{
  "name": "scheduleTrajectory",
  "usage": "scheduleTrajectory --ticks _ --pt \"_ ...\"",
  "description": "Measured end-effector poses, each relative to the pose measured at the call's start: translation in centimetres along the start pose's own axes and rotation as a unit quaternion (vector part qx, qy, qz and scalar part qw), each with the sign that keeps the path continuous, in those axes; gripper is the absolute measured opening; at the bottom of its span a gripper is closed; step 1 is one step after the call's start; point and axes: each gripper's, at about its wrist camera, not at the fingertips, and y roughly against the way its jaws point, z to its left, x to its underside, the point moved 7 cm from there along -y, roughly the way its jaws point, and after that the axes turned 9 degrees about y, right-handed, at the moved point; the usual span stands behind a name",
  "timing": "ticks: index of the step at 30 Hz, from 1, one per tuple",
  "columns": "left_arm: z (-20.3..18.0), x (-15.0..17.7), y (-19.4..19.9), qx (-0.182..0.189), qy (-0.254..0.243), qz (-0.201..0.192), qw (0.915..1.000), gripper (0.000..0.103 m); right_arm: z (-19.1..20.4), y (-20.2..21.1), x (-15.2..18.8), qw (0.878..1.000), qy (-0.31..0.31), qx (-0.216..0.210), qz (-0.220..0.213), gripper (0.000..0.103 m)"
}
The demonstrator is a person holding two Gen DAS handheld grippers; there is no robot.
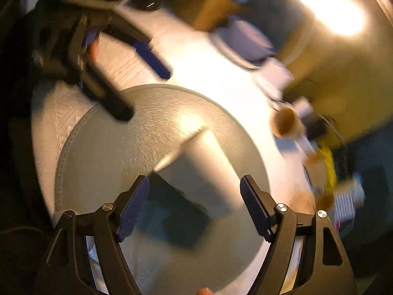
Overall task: Flip cup upright
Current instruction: 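Rotate the right tool to turn the held white cup rim-up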
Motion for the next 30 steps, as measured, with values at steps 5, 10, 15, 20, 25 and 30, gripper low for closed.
scheduleTrajectory --ticks 5,10,15,20,25,30 --pt "2.7 -0.6 2.1 -0.015 0.043 -0.035 0.9984 0.091 -0.9 -2.4 -0.8 1.0 0.006 -0.007 0.029 0.079" --pt "4.2 0.4 1.2 -0.051 0.051 -0.006 0.9974 0.091 -0.3 -4.1 -1.5 0.997 0.025 -0.024 0.069 0.079" --pt "3.4 1.6 0.9 -0.054 0.028 0.011 0.9981 0.091 -0.4 -4.8 -2.2 0.993 0.033 -0.039 0.102 0.079" --pt "3.1 2.2 0.6 -0.058 0.021 0.021 0.9979 0.091 -0.7 -5.3 -2.8 0.99 0.033 -0.057 0.123 0.079" --pt "2.5 2.3 0.7 -0.063 0.007 0.019 0.9978 0.091 -0.3 -5.8 -3.1 0.987 0.041 -0.067 0.142 0.074" --pt "2.7 2.2 0.8 -0.062 0.007 0.018 0.9979 0.091 -0.6 -5.7 -2.8 0.987 0.026 -0.061 0.143 0.069"
